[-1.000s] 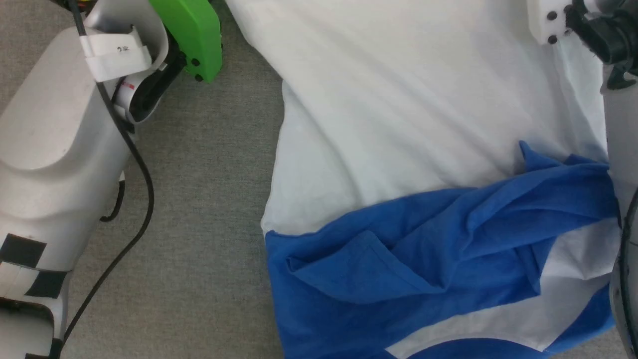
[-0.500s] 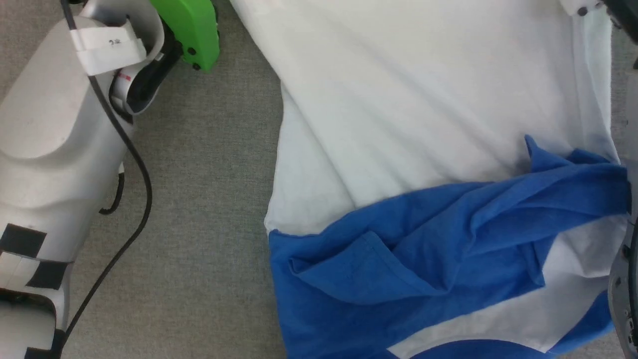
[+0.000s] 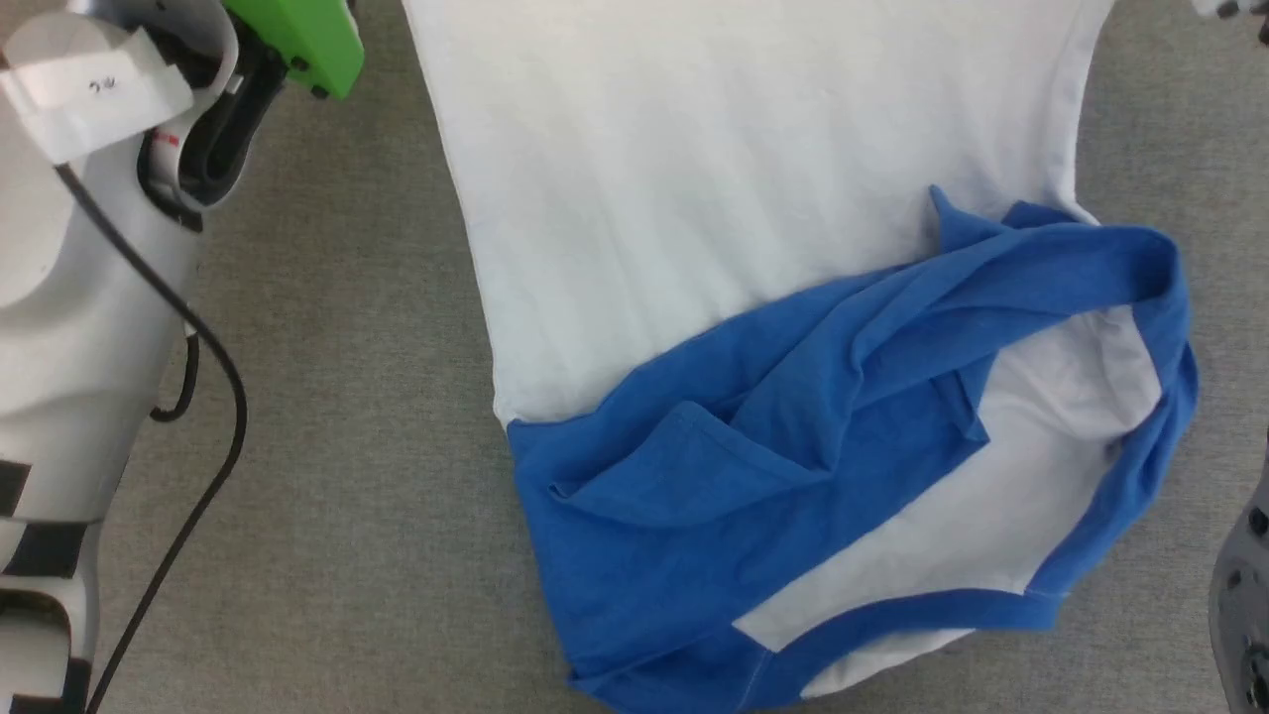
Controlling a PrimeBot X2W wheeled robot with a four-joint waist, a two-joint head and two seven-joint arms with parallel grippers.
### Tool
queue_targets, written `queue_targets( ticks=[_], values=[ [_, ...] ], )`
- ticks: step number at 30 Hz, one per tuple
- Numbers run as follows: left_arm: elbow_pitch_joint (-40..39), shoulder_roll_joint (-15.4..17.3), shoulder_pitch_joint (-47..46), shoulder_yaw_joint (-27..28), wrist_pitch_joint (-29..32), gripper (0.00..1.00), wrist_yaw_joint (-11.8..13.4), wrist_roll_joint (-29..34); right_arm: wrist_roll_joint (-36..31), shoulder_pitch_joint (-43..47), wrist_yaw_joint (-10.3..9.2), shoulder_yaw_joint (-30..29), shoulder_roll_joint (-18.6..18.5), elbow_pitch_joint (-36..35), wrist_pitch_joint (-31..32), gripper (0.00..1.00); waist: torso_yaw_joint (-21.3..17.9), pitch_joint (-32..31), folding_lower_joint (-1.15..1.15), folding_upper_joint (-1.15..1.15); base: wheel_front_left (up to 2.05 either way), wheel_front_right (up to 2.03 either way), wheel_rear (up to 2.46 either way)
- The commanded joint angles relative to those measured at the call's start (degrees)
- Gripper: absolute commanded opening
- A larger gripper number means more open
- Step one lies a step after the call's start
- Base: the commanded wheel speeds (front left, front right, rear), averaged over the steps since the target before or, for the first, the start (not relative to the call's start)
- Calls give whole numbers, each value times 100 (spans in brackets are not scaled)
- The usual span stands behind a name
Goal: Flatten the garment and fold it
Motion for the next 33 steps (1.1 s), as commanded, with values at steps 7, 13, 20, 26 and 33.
queue_targets(
  ticks=[7,13,20,26,33],
  values=[
    [-596,381,796,200,-412,0,119,-153,731,1097,-11,-208,-173,-1043,-101,0,14,-700,0,0,0,0,0],
    [-1550,647,1708,293,-646,0,313,-268,1201,2130,-11,-462,-239,-2011,32,0,38,-1092,0,0,0,0,0],
    [-2877,912,2986,267,-759,0,725,-353,1538,3325,-11,-949,-149,-2881,232,0,98,-1426,0,0,0,0,0],
    [-3591,1201,3998,75,-839,0,1053,-153,1788,4248,-11,-1193,19,-3284,268,0,139,-1613,0,0,0,0,0],
    [-3761,1178,4968,-336,-984,0,1219,-106,2082,5321,-11,-1164,82,-3339,22,0,155,-1689,0,0,0,0,0]
  ],
)
